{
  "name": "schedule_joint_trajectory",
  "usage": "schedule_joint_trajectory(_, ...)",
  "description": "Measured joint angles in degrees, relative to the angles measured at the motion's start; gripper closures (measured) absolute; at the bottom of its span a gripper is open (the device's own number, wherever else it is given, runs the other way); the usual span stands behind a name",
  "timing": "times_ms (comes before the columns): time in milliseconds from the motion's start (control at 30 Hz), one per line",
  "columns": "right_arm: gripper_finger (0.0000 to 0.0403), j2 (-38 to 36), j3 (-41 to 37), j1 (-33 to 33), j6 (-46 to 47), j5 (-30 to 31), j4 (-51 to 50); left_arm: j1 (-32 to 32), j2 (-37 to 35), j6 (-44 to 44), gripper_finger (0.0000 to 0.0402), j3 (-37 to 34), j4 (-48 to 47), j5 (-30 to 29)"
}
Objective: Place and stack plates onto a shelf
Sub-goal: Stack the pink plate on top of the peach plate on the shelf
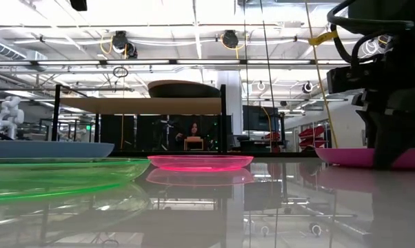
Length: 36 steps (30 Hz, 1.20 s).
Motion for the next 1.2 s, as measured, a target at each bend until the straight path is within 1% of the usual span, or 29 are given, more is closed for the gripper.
schedule_joint_trajectory(167,0.0356,0.04,-0.03,0.14,-2.63,0.98,1.60,0.00,0.00,-0.92,0.0202,0.00,0.07,0.02)
schedule_joint_trajectory(267,0.0385,0.05,-0.03,0.14,-4.48,1.59,1.78,0.34,0.00,-0.96,0.0202,0.02,0.04,0.00)
schedule_joint_trajectory(333,0.0395,0.02,-0.03,0.16,-5.80,2.36,1.58,0.44,0.00,-1.81,0.0202,0.02,-0.27,0.00)
schedule_joint_trajectory(500,0.0400,-0.21,-0.01,0.14,-7.78,5.67,1.18,0.44,0.00,-3.86,0.0201,0.07,-1.85,0.03)
schedule_joint_trajectory(567,0.0401,-0.20,0.32,0.16,-8.77,9.00,1.32,0.44,0.00,-3.86,0.0202,0.07,-1.84,0.02)
schedule_joint_trajectory(633,0.0401,-0.17,1.28,0.14,-9.37,14.14,1.99,0.80,0.00,-3.49,0.0201,0.08,-1.90,0.04)
schedule_joint_trajectory(733,0.0401,-0.22,3.48,-0.10,-13.46,22.79,2.96,1.68,0.00,-3.82,0.0202,0.09,-1.98,0.02)
schedule_joint_trajectory(833,0.0402,-0.20,6.58,-0.79,-18.66,30.74,5.63,2.01,0.00,-3.90,0.0201,0.09,-2.03,0.04)
schedule_joint_trajectory(933,0.0402,-0.22,10.48,-1.96,-27.05,35.35,12.45,2.48,0.00,-3.16,0.0201,0.09,-2.08,0.04)
schedule_joint_trajectory(1067,0.0402,-0.24,15.05,-5.13,-43.96,35.03,25.46,3.47,0.00,-3.43,0.0201,0.09,-2.12,0.02)
schedule_joint_trajectory(1167,0.0402,-0.24,18.49,-8.25,-53.44,34.82,31.46,3.81,0.00,-3.50,0.0201,0.09,-2.12,0.02)
schedule_joint_trajectory(1200,0.0402,-0.24,19.46,-9.52,-55.60,33.85,32.65,3.81,0.00,-3.66,0.0201,0.09,-2.10,0.02)
